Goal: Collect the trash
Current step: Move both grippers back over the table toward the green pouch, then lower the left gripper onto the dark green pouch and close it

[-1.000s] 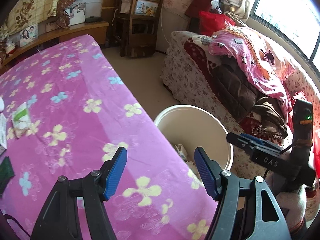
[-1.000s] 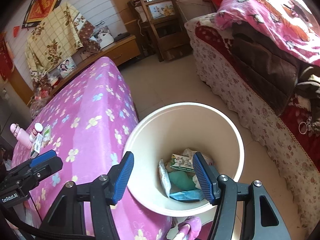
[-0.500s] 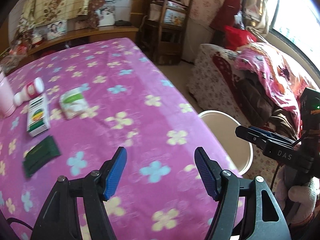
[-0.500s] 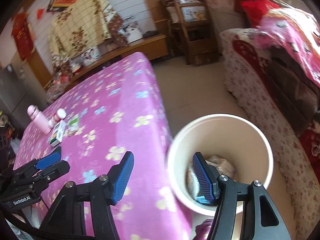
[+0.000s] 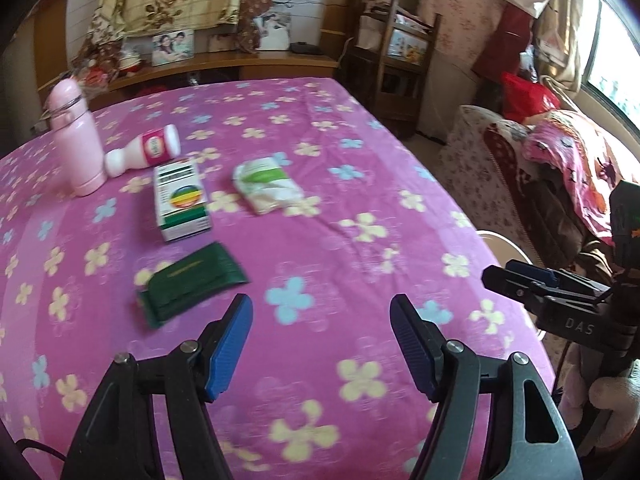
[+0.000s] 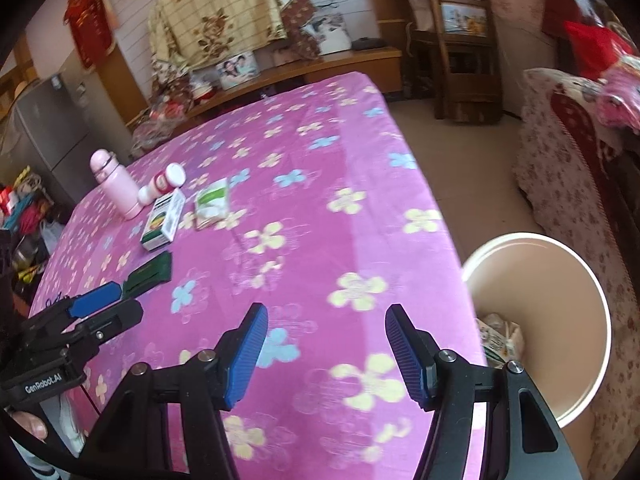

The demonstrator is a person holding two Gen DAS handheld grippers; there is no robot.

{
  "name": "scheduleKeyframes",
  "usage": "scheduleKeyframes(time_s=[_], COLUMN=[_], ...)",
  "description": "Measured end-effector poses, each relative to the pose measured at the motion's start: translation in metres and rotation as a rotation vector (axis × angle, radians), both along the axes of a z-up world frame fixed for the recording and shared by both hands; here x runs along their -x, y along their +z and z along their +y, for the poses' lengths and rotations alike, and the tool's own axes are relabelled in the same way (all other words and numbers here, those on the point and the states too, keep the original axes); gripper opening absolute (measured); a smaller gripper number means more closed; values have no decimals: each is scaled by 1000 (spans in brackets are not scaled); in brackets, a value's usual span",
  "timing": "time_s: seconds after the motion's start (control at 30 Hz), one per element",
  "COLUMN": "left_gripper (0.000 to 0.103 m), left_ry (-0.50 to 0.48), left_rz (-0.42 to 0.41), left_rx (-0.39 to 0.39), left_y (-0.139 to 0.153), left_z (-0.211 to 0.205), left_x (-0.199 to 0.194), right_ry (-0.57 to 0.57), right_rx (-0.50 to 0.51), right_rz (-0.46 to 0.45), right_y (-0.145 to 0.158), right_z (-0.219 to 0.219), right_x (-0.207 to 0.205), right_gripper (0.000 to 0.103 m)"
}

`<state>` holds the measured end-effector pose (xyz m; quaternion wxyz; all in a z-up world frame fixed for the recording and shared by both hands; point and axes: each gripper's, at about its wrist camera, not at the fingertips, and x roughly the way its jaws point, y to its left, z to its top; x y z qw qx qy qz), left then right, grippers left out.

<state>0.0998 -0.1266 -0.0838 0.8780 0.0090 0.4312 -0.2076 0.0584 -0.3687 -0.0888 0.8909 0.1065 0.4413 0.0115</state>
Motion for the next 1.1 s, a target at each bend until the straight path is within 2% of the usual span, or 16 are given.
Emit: scheduleKeyframes(time_s=[0.2, 0.43, 0.67, 0.8, 0.9, 1.1], left_gripper=[72, 72, 72, 72, 72, 72], left_ry=[58, 216, 259, 212, 153, 21], left_rz=[17, 48, 93, 156, 156, 180], left_rx=[-15, -45, -50, -34, -50, 28], left_y=[-8, -24, -42, -55, -58, -52], left_z=[44, 106, 118, 110, 97, 80], left_x=[-16, -57, -94, -100, -84, -52], right_ry=[47, 76, 98, 102, 100, 88], right_rx=[-3, -6, -1, 1, -3, -18], right_rz=[13, 29, 45, 47, 48, 50], right_y=[-3, -12, -17, -18, -19, -22], right_z=[22, 36, 44, 46, 44, 40], right_x=[-8, -16, -24, -24, -24, -26], right_gripper=[65, 65, 65, 65, 65, 65])
